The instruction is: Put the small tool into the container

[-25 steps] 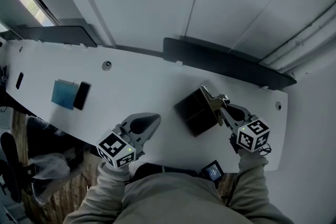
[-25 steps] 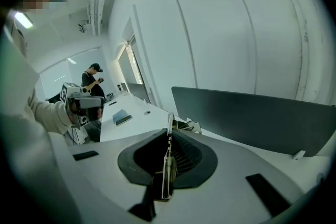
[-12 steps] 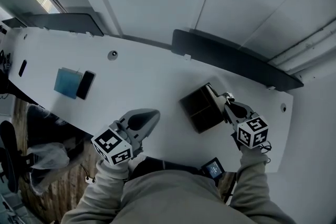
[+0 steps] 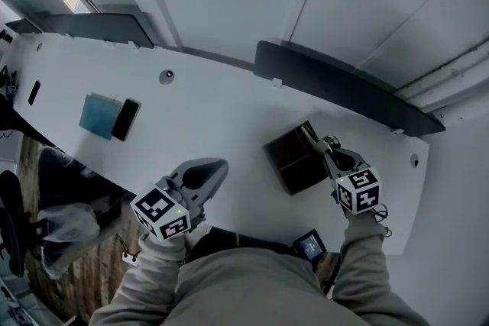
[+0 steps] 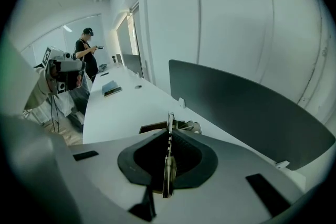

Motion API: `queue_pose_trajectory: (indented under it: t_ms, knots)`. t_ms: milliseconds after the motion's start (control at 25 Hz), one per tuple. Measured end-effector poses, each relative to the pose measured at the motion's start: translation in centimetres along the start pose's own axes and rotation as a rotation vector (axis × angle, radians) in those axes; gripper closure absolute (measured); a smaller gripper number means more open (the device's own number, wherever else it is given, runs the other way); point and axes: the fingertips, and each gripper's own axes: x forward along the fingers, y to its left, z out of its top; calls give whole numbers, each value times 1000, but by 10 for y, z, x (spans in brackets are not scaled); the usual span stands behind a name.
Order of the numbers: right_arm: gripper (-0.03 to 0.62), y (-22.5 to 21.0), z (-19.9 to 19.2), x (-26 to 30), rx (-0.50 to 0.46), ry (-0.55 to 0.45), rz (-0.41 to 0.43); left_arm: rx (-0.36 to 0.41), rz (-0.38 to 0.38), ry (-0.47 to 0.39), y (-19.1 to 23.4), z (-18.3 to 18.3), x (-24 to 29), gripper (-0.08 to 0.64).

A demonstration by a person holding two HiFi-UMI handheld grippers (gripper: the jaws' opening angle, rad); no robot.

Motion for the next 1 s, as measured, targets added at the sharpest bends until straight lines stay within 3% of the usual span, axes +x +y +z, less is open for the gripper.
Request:
queue_pose_trajectory:
  t_ms: [1000]
  knots:
    - [551,-6,-32,55,-78,155,-22,-33,46,-3,9,-11,-9,560]
